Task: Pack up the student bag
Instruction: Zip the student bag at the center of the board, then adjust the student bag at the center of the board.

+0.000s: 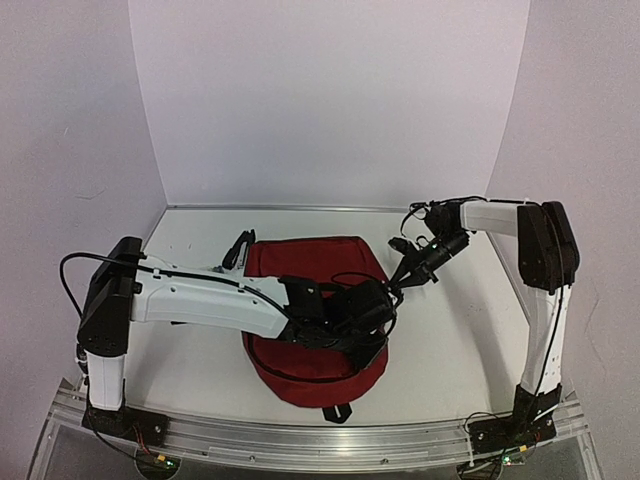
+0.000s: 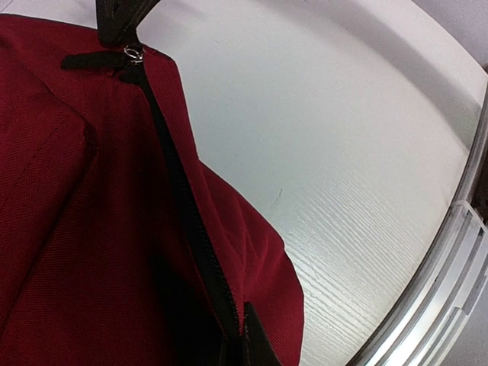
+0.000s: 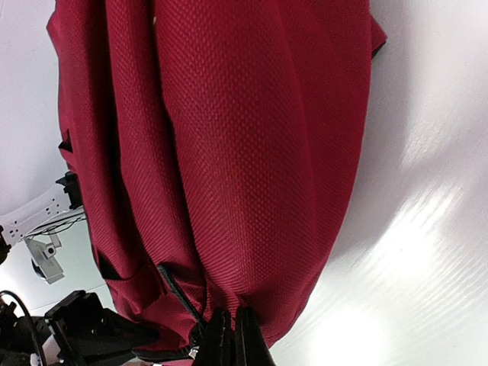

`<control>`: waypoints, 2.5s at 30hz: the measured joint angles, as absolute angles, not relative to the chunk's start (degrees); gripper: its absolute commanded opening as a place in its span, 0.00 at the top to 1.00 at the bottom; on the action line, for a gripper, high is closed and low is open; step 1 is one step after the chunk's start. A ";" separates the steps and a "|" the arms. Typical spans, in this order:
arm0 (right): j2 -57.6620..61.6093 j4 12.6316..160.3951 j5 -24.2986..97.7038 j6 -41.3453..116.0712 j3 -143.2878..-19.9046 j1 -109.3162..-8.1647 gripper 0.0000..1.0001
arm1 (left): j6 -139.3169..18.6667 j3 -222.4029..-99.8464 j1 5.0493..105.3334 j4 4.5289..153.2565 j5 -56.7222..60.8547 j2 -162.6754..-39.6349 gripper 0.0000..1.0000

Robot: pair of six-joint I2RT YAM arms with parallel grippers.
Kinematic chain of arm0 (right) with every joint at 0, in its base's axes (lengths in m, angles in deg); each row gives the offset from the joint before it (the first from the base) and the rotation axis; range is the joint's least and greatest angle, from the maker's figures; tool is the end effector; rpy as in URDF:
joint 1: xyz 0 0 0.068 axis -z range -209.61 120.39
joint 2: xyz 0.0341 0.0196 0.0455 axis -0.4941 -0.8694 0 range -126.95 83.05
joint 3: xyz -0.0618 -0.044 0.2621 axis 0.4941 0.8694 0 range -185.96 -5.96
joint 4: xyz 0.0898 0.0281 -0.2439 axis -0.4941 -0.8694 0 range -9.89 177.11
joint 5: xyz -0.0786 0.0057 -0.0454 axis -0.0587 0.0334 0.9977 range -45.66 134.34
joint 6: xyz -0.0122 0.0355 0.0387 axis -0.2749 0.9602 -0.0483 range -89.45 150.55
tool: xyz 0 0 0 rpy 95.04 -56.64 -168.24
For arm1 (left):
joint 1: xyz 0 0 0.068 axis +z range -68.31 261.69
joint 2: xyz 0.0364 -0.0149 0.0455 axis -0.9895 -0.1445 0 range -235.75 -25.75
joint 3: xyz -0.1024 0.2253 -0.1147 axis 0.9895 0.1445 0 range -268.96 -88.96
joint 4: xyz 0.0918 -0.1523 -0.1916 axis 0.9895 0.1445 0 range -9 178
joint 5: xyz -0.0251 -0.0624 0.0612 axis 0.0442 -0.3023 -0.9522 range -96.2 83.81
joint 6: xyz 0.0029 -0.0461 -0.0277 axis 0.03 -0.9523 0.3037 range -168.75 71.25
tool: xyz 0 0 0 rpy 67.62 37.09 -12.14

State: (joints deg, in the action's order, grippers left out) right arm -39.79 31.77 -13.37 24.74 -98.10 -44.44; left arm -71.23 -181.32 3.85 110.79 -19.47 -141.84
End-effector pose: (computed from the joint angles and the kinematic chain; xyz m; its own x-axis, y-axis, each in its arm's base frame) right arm 0.3894 0.1342 0.1690 -0.9399 -0.3047 -0.1540 -0.2896 0.4729 0.8321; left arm 0.1027 -0.4373 0.2196 -0.5093 0.5969 -0.6199 0.7878 0.6133 -0.0567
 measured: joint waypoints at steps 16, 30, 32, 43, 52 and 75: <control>-31.31 34.44 -6.86 17.73 -91.35 -38.56 0.40 | -88.69 -175.51 20.07 118.71 -17.60 -124.98 0.05; -42.92 35.56 -4.86 18.54 -115.20 -39.69 0.20 | -111.94 -147.29 24.49 115.53 -19.52 -110.46 0.09; -45.65 35.77 -4.60 18.82 -116.97 -40.68 0.21 | -113.84 -145.29 25.12 113.44 -18.95 -110.12 0.14; -49.13 36.99 -8.34 18.12 -108.50 -44.75 0.56 | -114.92 -146.79 28.00 102.49 -11.14 -119.82 0.54; -34.85 35.79 -8.60 17.53 -84.88 -41.29 0.65 | -99.37 -173.22 34.20 109.11 -5.60 -139.92 0.61; -9.42 41.52 7.45 16.51 -96.99 -48.19 0.02 | -90.32 -178.54 41.72 112.53 -3.31 -128.45 0.00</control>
